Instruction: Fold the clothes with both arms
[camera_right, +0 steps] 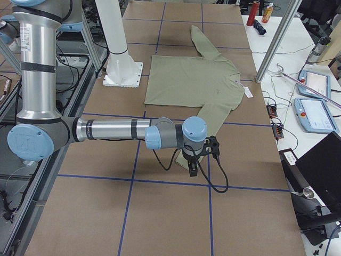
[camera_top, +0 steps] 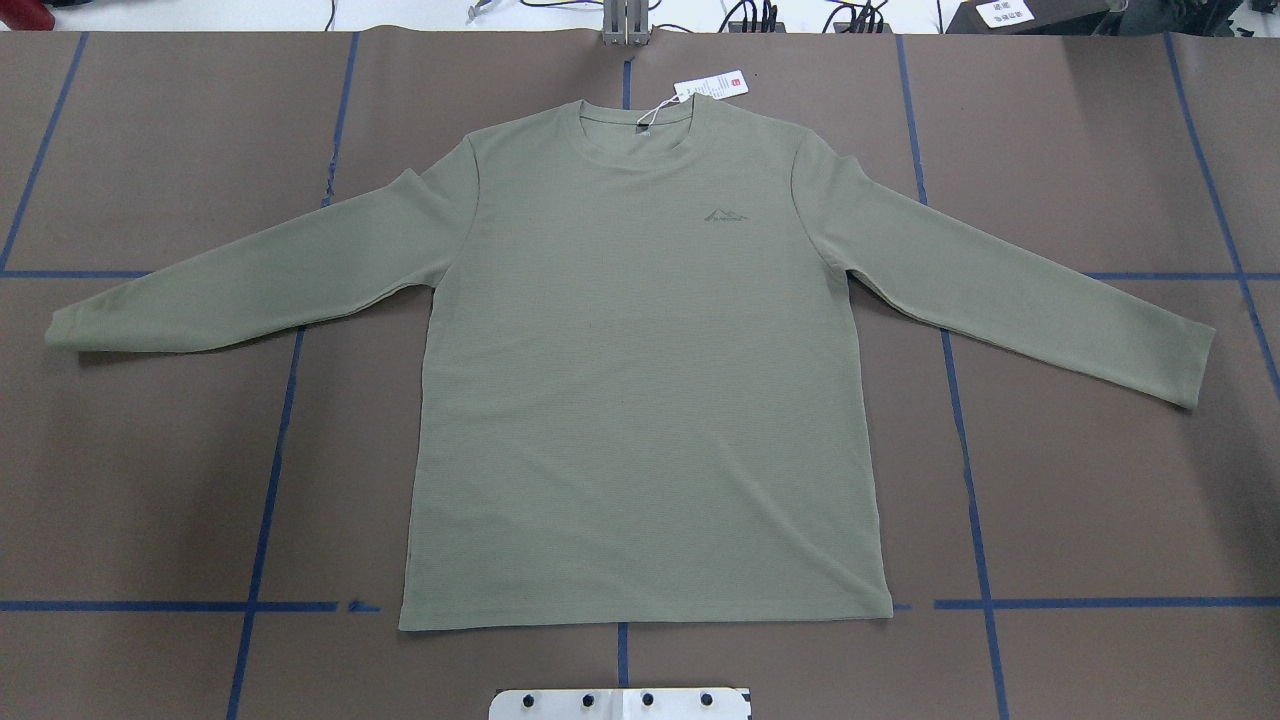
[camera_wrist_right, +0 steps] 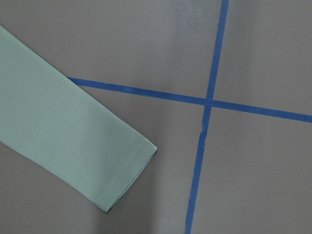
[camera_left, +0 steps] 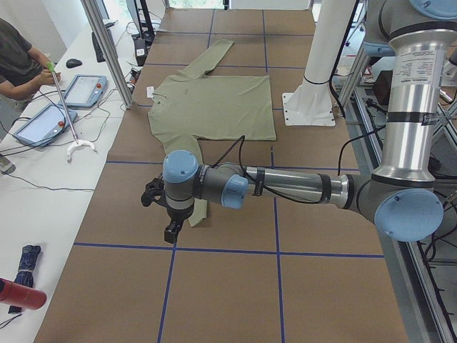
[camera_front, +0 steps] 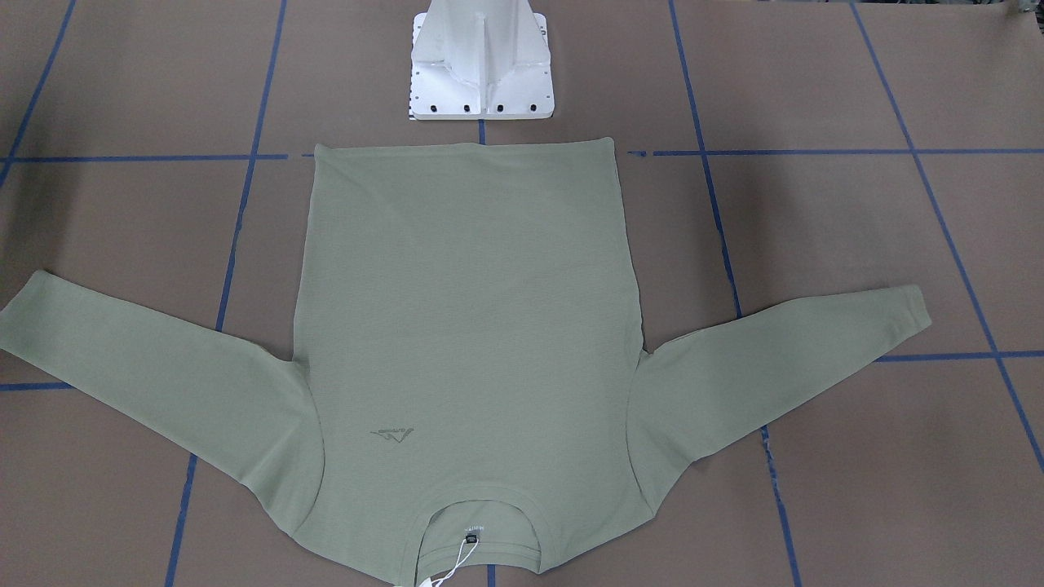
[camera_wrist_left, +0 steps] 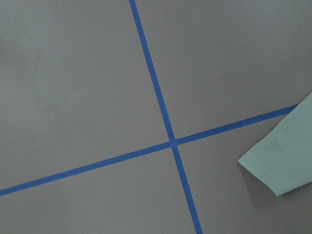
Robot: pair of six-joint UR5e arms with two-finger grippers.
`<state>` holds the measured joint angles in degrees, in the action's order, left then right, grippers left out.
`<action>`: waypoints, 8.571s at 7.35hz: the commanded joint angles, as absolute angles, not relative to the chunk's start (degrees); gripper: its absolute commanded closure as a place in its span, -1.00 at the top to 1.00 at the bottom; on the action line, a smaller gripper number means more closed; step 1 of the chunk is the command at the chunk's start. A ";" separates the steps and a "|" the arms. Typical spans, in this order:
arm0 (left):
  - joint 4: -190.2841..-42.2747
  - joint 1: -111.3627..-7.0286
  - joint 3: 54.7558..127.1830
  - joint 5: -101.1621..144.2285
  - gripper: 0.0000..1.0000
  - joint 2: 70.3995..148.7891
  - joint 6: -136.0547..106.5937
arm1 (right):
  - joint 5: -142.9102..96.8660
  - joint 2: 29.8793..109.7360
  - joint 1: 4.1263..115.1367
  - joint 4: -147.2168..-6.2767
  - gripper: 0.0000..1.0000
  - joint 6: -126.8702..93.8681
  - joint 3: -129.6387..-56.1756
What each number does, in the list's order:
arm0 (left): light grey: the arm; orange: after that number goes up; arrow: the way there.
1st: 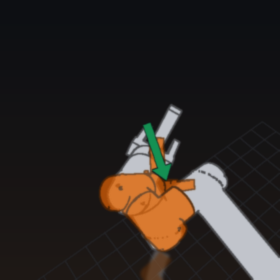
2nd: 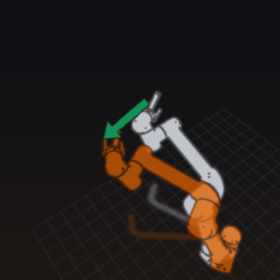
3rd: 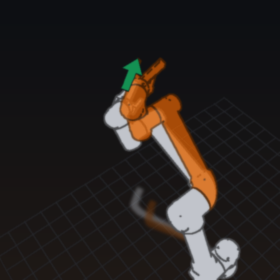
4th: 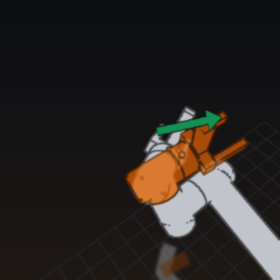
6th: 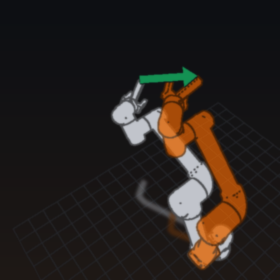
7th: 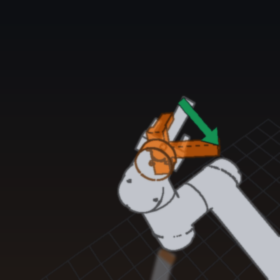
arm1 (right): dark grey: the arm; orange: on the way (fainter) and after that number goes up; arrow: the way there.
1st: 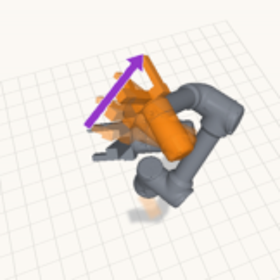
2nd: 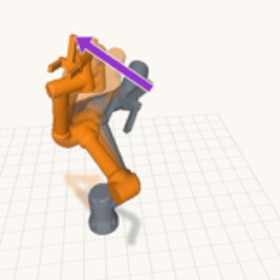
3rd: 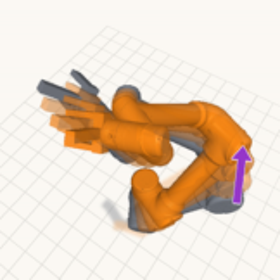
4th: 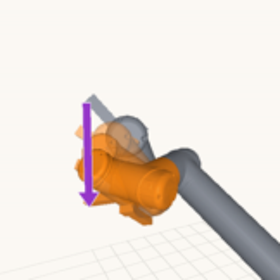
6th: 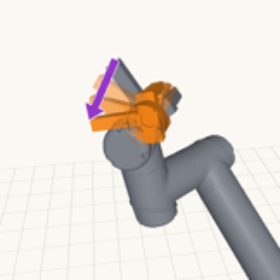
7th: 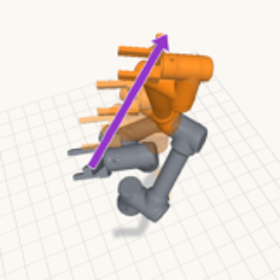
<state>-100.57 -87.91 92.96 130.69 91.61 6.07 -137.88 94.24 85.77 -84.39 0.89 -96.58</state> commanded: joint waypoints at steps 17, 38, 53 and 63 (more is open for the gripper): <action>-107.67 -87.80 92.64 130.78 1.00 91.41 5.71 | -129.73 93.60 64.42 -49.04 0.81 -30.15 -79.72; -107.58 -87.80 93.16 130.87 1.00 91.32 5.54 | -137.12 38.47 57.06 -76.56 -1.00 -44.91 -73.70; -107.49 -87.89 93.34 135.79 1.00 90.62 5.36 | -101.25 23.55 27.95 -50.27 0.99 -65.68 -59.24; -139.63 -62.52 90.81 117.37 0.99 84.90 -62.34 | -119.69 57.53 50.68 -95.01 1.00 -39.79 -98.24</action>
